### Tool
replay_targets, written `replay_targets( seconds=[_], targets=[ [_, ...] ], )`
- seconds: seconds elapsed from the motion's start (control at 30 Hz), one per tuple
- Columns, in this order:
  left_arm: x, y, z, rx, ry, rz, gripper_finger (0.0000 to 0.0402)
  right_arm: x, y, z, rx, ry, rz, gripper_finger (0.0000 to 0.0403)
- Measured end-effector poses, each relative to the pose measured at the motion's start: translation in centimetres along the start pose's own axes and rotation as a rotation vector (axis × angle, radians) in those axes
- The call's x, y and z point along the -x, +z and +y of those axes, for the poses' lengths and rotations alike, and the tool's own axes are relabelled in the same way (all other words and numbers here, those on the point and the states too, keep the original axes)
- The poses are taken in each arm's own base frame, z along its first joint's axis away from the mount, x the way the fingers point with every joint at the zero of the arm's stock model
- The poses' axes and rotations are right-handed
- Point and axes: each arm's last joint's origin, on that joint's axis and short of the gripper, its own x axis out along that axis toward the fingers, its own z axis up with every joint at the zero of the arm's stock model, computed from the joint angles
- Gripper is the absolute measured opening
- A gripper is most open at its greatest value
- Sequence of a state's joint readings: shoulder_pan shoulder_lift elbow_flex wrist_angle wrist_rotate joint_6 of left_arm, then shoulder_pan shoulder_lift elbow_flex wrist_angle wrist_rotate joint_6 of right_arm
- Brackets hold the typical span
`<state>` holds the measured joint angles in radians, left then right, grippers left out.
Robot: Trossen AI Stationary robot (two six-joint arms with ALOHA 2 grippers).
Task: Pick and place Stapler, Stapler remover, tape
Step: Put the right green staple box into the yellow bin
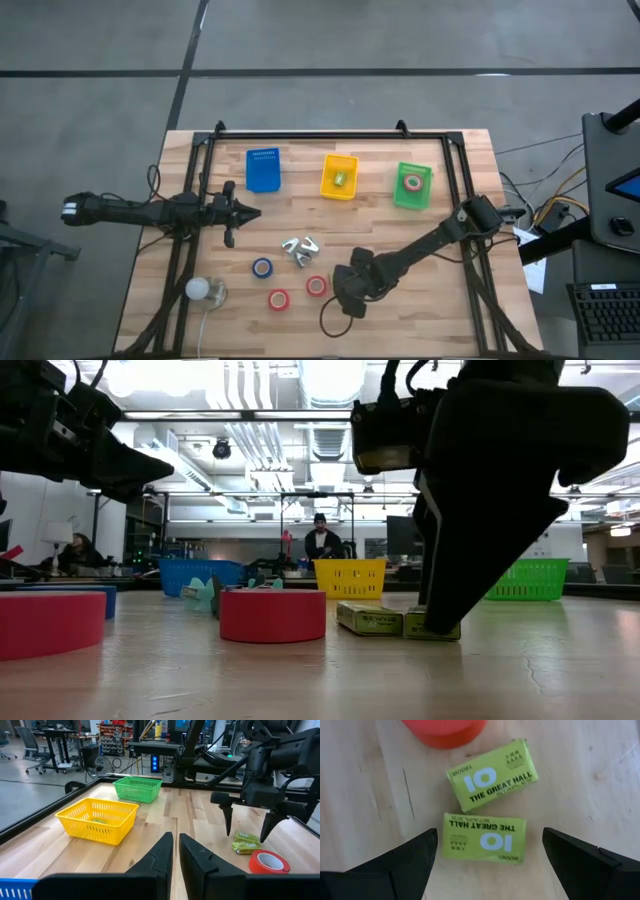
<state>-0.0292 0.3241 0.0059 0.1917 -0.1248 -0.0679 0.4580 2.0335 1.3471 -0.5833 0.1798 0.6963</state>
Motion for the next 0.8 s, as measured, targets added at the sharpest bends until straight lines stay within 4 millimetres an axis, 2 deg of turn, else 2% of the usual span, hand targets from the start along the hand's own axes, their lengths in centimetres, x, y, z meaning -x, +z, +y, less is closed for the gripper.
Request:
replay_targets(
  seconds=[0.2, 0.8],
  targets=[
    [0.00, 0.00, 0.00, 0.000, 0.000, 0.000, 0.0035, -0.57, -0.44, -0.26, -0.003, 0.004, -0.018, 0.0333],
    [0.00, -0.02, 0.00, 0.000, 0.000, 0.002, 0.0035, -0.34, -0.30, -0.63, 0.051, 0.001, -0.011, 0.0251]
  ],
)
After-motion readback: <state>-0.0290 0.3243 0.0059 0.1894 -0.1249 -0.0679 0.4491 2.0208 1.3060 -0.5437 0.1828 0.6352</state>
